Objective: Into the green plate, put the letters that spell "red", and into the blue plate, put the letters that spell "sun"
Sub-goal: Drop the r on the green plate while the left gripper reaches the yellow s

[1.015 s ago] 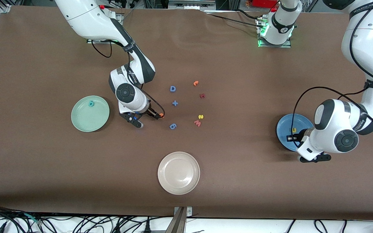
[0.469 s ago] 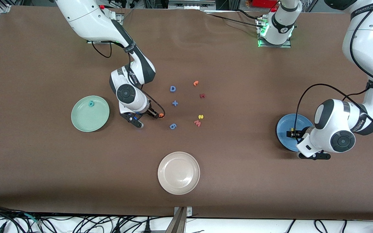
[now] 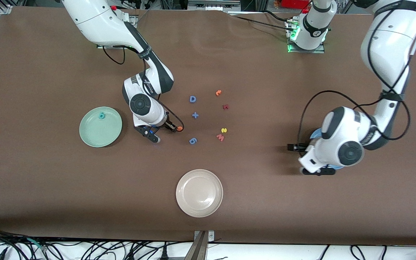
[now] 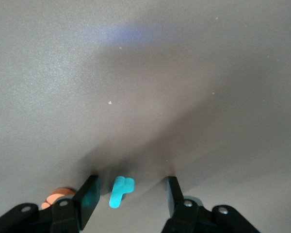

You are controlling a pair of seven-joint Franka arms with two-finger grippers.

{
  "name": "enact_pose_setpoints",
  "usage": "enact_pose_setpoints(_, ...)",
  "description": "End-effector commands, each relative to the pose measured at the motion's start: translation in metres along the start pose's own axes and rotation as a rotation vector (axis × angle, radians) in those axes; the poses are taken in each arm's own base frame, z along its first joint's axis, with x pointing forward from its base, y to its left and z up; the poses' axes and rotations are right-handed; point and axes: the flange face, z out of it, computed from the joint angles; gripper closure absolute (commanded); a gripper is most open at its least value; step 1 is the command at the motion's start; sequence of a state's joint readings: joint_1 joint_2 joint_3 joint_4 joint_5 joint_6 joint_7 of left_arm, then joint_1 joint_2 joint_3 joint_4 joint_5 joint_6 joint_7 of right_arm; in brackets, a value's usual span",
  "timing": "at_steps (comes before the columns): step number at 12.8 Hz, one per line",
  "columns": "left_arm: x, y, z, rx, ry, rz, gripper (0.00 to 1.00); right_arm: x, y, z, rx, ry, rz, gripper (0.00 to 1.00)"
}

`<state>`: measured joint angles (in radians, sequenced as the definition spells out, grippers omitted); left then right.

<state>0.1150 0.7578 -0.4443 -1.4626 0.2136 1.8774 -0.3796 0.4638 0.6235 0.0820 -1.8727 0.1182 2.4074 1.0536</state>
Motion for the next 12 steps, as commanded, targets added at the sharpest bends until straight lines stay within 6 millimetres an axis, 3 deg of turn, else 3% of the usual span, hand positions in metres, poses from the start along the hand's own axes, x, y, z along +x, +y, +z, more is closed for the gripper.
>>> enact_pose_setpoints(1, -0.021, 0.086, 0.006, 0.008, 0.050, -0.055, 0.00, -0.004, -0.001, 0.007, 0.012, -0.017, 0.011, 0.41)
enact_pose_setpoints(4, -0.045, 0.162, 0.029, -0.006, 0.083, -0.125, 0.00, -0.004, -0.001, 0.007, 0.012, -0.017, 0.007, 0.63)
enact_pose_setpoints(5, -0.052, 0.179, 0.037, -0.010, 0.090, -0.136, 0.00, -0.004, -0.001, 0.009, 0.008, -0.019, 0.006, 0.71)
enact_pose_setpoints(6, -0.060, 0.188, 0.049, 0.001, 0.077, -0.121, 0.00, -0.004, -0.001, 0.010, 0.008, -0.019, 0.006, 0.78)
enact_pose_setpoints(8, -0.073, 0.212, 0.056, -0.004, 0.092, -0.079, 0.00, -0.004, 0.000, 0.011, 0.007, -0.019, 0.005, 0.87)
enact_pose_setpoints(9, -0.079, 0.225, 0.060, -0.017, 0.104, -0.067, 0.00, -0.004, 0.000, 0.011, 0.007, -0.019, 0.003, 0.96)
enact_pose_setpoints(10, -0.090, 0.241, 0.070, -0.021, 0.115, -0.053, 0.00, -0.004, 0.000, 0.011, 0.007, -0.019, 0.002, 1.00)
enact_pose_setpoints(12, -0.099, 0.251, 0.084, -0.044, 0.139, -0.054, 0.01, -0.001, 0.000, 0.009, 0.007, -0.019, -0.001, 1.00)
